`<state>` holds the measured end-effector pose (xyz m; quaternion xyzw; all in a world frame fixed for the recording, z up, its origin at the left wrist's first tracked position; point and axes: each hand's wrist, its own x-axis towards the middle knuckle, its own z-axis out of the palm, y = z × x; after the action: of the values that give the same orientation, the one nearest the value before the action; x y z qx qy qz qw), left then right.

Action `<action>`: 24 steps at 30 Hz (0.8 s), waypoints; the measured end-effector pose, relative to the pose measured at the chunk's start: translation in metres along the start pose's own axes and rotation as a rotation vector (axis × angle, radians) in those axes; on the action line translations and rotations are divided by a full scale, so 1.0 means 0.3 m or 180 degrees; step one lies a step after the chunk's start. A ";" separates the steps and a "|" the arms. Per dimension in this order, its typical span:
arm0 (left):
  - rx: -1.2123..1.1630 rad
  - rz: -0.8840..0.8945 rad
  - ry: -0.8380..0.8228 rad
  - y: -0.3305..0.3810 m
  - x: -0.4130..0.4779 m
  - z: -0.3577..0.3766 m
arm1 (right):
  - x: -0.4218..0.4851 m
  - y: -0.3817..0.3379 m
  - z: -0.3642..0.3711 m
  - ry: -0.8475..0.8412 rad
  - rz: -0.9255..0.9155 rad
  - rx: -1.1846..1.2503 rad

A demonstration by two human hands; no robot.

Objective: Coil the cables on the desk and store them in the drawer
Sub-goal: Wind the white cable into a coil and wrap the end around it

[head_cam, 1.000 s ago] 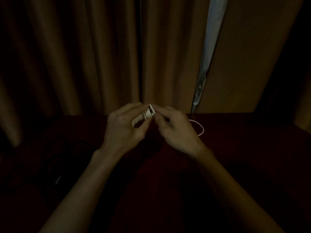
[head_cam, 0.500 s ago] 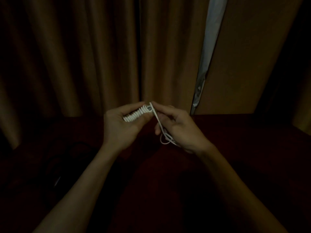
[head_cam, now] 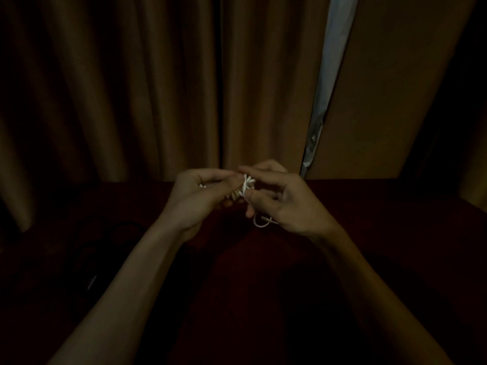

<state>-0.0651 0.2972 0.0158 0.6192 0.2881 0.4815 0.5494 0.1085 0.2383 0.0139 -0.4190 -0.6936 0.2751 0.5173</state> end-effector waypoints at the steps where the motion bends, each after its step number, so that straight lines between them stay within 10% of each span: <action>1: -0.0011 -0.0076 -0.0017 -0.002 -0.002 0.011 | 0.000 0.001 -0.001 0.0003 -0.0019 -0.0026; 24: -0.0308 -0.0062 0.0805 -0.015 0.039 -0.033 | -0.015 0.089 -0.059 -0.0336 0.0337 -0.0265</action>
<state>-0.0691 0.3127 0.0141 0.5235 0.3375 0.5636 0.5426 0.1337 0.2469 -0.0045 -0.4612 -0.7076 0.2947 0.4469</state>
